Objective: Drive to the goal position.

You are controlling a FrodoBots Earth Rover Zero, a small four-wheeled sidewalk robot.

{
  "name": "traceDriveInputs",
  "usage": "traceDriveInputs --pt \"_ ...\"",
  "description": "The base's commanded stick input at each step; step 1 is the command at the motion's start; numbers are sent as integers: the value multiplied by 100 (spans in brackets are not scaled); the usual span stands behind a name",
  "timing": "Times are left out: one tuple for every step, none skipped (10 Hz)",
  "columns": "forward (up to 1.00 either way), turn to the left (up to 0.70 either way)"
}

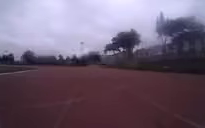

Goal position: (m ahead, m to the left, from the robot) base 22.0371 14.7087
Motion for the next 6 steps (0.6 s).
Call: traceDriveInputs --pt "70 0" --pt "70 10" --pt "70 14" --pt "70 14" --pt "70 14" --pt "70 14"
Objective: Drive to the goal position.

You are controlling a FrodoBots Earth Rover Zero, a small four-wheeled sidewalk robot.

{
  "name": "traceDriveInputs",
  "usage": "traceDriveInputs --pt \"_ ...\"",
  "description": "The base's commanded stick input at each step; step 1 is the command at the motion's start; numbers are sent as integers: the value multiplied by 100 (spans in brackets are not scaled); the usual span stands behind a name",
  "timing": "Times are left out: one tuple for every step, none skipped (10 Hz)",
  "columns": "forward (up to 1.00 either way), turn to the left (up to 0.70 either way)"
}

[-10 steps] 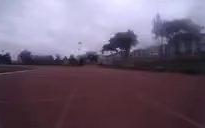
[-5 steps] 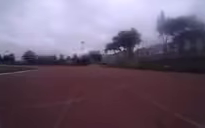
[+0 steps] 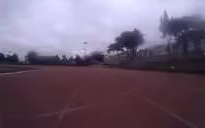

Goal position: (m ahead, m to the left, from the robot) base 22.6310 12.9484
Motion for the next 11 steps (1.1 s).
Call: traceDriveInputs --pt "70 14" --pt "70 14" --pt "70 9" --pt "70 1" --pt "70 0" --pt "70 0" --pt "70 0" --pt "70 -14" --pt "70 -14" --pt "70 -14" --pt "70 -14"
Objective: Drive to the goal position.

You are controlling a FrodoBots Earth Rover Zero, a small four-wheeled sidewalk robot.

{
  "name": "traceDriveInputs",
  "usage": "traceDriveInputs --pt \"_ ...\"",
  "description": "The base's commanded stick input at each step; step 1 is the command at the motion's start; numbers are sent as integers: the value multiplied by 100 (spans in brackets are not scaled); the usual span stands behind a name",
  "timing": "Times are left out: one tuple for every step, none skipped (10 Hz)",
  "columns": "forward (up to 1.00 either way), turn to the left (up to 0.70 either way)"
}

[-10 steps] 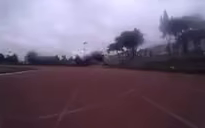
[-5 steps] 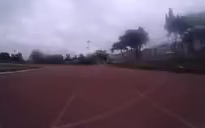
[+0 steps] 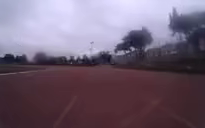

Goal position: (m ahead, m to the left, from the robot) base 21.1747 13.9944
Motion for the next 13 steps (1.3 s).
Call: traceDriveInputs --pt "70 -14" --pt "70 -14" --pt "70 -14" --pt "70 -14" --pt "70 -14" --pt "70 -10" --pt "70 -6" --pt "70 -1" --pt "70 0" --pt "70 0" --pt "70 0" --pt "70 0" --pt "70 0"
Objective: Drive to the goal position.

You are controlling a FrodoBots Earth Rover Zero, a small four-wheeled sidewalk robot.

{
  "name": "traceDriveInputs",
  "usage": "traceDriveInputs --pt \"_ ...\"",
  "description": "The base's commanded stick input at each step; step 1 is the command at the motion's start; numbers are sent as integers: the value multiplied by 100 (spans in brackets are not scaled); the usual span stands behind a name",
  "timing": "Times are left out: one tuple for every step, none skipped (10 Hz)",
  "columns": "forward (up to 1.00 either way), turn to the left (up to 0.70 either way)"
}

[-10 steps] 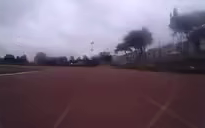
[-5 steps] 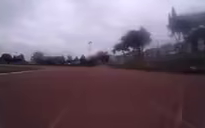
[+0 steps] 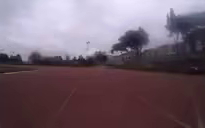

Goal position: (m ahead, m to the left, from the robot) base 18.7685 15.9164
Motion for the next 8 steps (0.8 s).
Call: traceDriveInputs --pt "70 0" --pt "70 0" --pt "70 0" --pt "70 0" --pt "70 0" --pt "70 0" --pt "70 0" --pt "70 0"
